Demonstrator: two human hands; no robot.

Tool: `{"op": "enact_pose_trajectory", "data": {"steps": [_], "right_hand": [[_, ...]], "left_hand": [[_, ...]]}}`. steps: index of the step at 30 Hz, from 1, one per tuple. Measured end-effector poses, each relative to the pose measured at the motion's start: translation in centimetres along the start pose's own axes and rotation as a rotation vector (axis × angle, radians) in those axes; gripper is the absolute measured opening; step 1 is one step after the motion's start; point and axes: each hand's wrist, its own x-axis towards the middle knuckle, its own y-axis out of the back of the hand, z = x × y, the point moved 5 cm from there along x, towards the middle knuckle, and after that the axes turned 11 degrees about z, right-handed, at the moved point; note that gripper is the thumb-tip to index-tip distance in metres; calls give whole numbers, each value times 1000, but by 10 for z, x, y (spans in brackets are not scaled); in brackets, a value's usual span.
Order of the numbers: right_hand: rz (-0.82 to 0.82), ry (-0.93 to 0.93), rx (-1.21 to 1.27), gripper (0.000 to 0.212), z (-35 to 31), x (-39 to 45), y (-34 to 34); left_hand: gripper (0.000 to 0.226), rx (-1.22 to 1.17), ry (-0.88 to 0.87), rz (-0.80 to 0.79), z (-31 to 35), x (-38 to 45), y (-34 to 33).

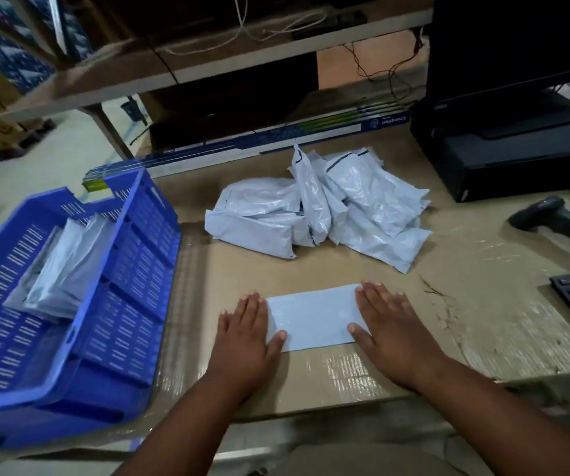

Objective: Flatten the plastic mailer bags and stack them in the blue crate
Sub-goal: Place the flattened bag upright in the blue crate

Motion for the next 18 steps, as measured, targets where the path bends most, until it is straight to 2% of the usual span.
{"op": "enact_pose_trajectory", "data": {"steps": [3,5,7,10,12,15,18], "right_hand": [[40,6,60,81,-6,-3,9],[124,84,85,72,-15,-8,18],[216,153,175,56,-23,-13,28],[311,230,282,38,-30,-21,44],[356,275,297,33,-33,-26,49],[418,325,327,27,-34,-31,51],[443,348,342,19,-37,-32,51]], "left_hand": [[70,-203,-121,66,30,20,23],[71,-281,-241,23,60,38,31],[86,-231,-274,-77,84,57,33],[102,-58,-199,-154,101,79,39],[105,52,-140,-190,103,91,43],[83,117,-32,-294,97,102,42],[42,8,63,-269,85,108,49]]}}
